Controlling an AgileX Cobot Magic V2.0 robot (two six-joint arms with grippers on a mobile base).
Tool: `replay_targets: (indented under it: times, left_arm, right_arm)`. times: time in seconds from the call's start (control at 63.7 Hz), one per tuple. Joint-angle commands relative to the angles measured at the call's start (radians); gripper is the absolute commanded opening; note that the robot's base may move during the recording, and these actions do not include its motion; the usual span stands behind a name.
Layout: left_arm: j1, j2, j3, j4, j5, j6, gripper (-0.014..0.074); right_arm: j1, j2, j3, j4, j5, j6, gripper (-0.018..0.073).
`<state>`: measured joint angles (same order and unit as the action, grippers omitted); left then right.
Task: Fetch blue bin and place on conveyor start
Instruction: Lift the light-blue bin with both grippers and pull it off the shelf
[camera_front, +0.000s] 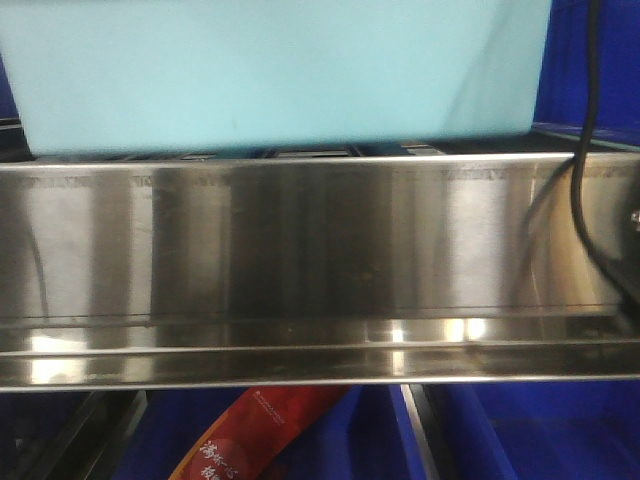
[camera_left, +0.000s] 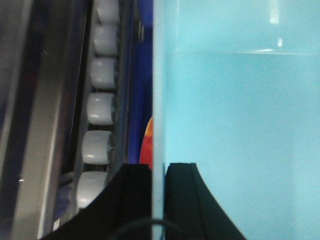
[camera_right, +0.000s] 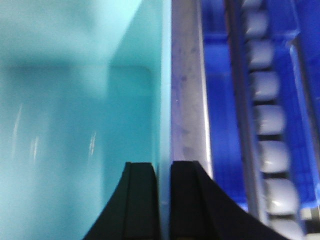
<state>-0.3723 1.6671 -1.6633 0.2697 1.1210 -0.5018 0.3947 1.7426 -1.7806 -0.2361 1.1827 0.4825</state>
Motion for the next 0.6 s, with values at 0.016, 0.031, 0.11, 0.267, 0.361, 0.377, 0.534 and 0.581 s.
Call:
replay_targets:
  times: [0.016, 0.031, 0.11, 0.267, 0.361, 0.377, 0.534, 0.581]
  left_arm:
    - [-0.024, -0.076, -0.012, 0.010, -0.009, -0.023, -0.0111]
    - [-0.024, -0.083, -0.015, 0.010, -0.009, -0.023, -0.0111]
    - [-0.031, -0.114, -0.039, 0.014, -0.009, -0.025, -0.0111]
    - [-0.038, -0.130, -0.169, 0.040, 0.027, -0.022, -0.0111]
    - [-0.060, -0.130, -0.246, 0.097, 0.034, -0.019, -0.0111]
    - [-0.063, -0.130, -0.260, 0.108, 0.038, -0.016, -0.0111]
    - [-0.070, -0.130, -0.331, 0.122, 0.060, -0.004, -0.0111]
    - [-0.070, -0.130, -0.334, 0.122, 0.060, -0.004, -0.0111]
  right_arm:
    - [0.020, -0.093, -0.015, -0.016, -0.030, 0.006, -0.0165]
    - [0.021, -0.101, -0.017, -0.016, -0.032, 0.006, -0.0165]
    - [0.024, -0.131, -0.038, -0.027, -0.034, 0.006, -0.0165]
    - [0.035, -0.150, -0.149, -0.071, -0.016, 0.004, -0.0165]
    - [0.055, -0.150, -0.224, -0.111, -0.001, -0.003, -0.0165]
    - [0.059, -0.150, -0.238, -0.115, -0.001, -0.007, -0.0165]
    - [0.071, -0.150, -0.307, -0.128, 0.001, -0.012, -0.0165]
    - [0.071, -0.150, -0.310, -0.134, 0.009, -0.012, -0.0165]
